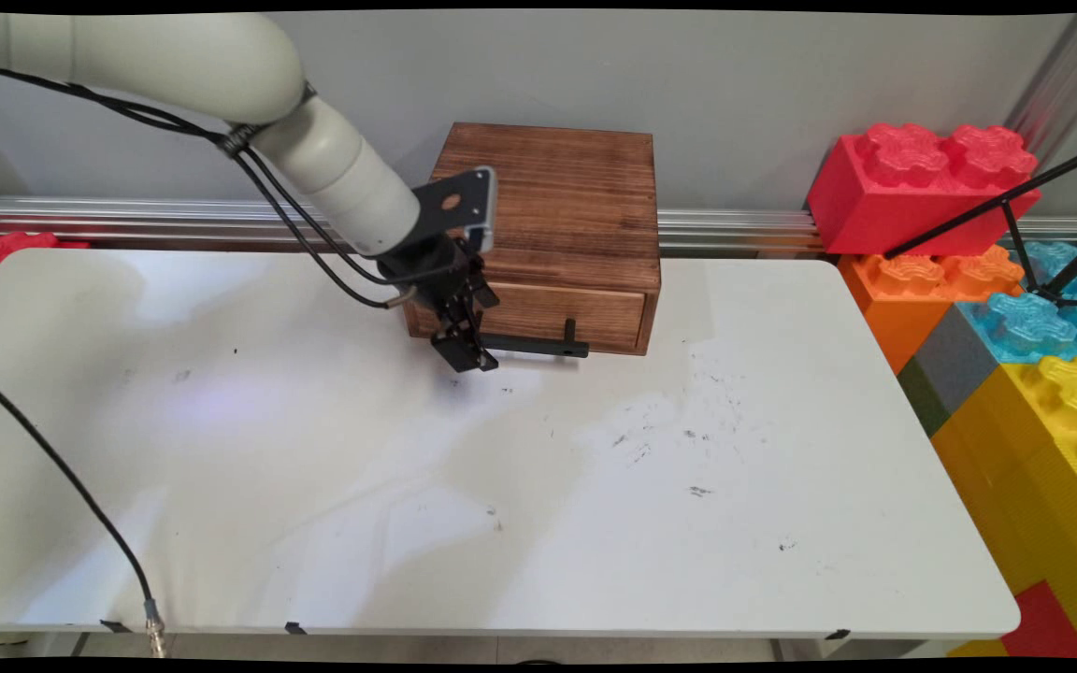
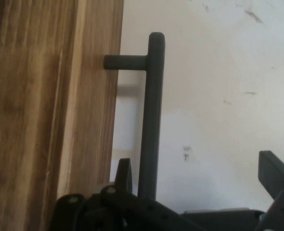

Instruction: Open the drawer

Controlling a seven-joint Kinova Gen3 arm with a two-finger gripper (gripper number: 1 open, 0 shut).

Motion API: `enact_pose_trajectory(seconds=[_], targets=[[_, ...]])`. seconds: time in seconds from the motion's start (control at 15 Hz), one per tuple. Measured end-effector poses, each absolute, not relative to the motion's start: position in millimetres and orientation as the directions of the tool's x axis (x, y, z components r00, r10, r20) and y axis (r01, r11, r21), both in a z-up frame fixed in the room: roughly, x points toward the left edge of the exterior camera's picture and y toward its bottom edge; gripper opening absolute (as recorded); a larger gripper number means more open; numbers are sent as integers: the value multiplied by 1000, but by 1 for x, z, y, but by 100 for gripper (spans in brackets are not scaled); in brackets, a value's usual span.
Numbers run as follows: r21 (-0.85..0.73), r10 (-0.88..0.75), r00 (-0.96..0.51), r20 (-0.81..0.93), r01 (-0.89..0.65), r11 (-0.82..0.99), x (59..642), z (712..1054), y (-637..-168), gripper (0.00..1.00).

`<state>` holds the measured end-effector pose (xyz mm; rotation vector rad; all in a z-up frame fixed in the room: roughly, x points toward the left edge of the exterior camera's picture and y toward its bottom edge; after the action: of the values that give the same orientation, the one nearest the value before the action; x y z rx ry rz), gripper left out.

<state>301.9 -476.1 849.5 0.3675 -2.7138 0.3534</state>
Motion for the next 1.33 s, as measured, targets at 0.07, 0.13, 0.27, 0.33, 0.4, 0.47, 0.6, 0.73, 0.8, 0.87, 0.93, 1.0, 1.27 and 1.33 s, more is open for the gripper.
enact_pose_trajectory(seconds=[0.07, 0.13, 0.27, 0.33, 0.4, 0.47, 0.6, 0.73, 0.8, 0.87, 0.93, 1.0, 1.27, 1.33], targets=[[-194, -201, -896, 395, -295, 936, 298, 845, -478, 100], [-195, -197, -898, 393, -291, 937, 296, 841, -479, 100], [-198, -189, -901, 390, -282, 939, 291, 832, -482, 100], [-199, -185, -902, 389, -279, 939, 289, 829, -483, 100], [-201, -182, -903, 389, -276, 940, 286, 825, -484, 100], [-201, -180, -904, 389, -273, 941, 284, 822, -485, 100], [-203, -175, -904, 389, -270, 941, 281, 817, -488, 100], [-205, -172, -905, 389, -267, 942, 279, 812, -490, 100], [-206, -170, -906, 387, -265, 942, 278, 808, -492, 100], [-206, -169, -907, 386, -263, 943, 277, 805, -493, 100], [-206, -167, -907, 386, -261, 943, 277, 802, -494, 100], [-207, -164, -908, 385, -258, 944, 276, 799, -496, 100], [-209, -159, -910, 383, -254, 944, 275, 789, -500, 100], [-209, -159, -911, 382, -252, 945, 276, 787, -501, 100]])
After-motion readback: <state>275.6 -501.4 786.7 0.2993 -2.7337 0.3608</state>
